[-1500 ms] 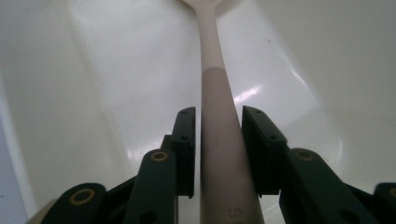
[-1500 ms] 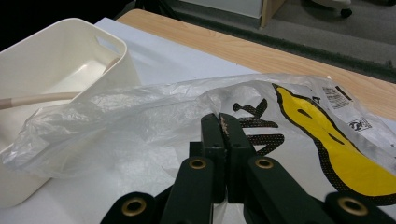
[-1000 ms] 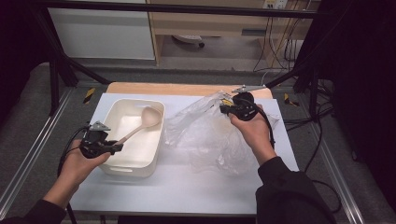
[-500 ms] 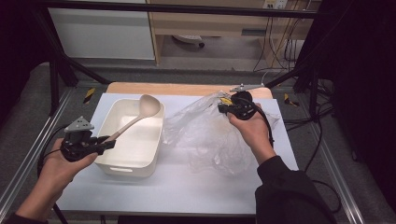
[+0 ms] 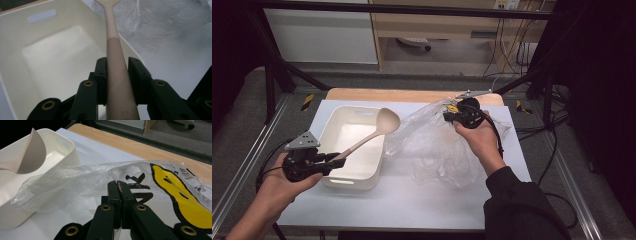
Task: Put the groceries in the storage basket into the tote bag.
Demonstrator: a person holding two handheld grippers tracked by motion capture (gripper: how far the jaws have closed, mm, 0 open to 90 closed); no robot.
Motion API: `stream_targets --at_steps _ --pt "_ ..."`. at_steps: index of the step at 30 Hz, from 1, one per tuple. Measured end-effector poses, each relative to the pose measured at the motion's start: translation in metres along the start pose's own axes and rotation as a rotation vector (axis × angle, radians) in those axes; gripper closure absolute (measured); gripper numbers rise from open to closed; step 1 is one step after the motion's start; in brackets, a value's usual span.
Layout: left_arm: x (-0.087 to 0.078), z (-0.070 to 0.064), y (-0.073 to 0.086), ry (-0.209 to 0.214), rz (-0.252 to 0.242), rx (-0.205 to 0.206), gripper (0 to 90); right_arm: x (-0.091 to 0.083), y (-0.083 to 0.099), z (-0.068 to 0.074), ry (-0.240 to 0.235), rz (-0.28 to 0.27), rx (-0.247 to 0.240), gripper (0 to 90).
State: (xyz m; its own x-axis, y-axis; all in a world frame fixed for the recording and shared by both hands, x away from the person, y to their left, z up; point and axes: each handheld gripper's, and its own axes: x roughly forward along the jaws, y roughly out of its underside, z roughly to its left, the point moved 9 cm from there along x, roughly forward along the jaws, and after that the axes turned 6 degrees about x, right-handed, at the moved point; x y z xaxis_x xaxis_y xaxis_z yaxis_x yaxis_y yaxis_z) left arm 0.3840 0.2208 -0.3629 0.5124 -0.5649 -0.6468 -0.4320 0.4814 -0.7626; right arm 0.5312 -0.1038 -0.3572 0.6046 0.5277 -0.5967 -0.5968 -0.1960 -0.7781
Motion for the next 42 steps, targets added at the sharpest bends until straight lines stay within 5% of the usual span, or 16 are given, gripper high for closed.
stream_targets --at_steps 14,20,28,42 --pt "0.019 -0.052 -0.017 0.100 0.006 0.086 69.7 -0.001 0.002 -0.002 -0.002 0.005 -0.001 90.0" --pt "0.042 -0.069 -0.017 0.139 0.042 0.107 69.7 0.000 0.002 0.000 -0.007 0.006 -0.005 90.0" --pt "0.077 -0.077 -0.018 0.121 0.093 0.132 69.7 -0.001 0.003 0.002 -0.014 0.006 -0.006 90.0" --pt "0.129 -0.083 -0.035 0.111 0.080 0.111 69.8 -0.007 0.007 0.000 -0.019 0.005 -0.013 90.0"
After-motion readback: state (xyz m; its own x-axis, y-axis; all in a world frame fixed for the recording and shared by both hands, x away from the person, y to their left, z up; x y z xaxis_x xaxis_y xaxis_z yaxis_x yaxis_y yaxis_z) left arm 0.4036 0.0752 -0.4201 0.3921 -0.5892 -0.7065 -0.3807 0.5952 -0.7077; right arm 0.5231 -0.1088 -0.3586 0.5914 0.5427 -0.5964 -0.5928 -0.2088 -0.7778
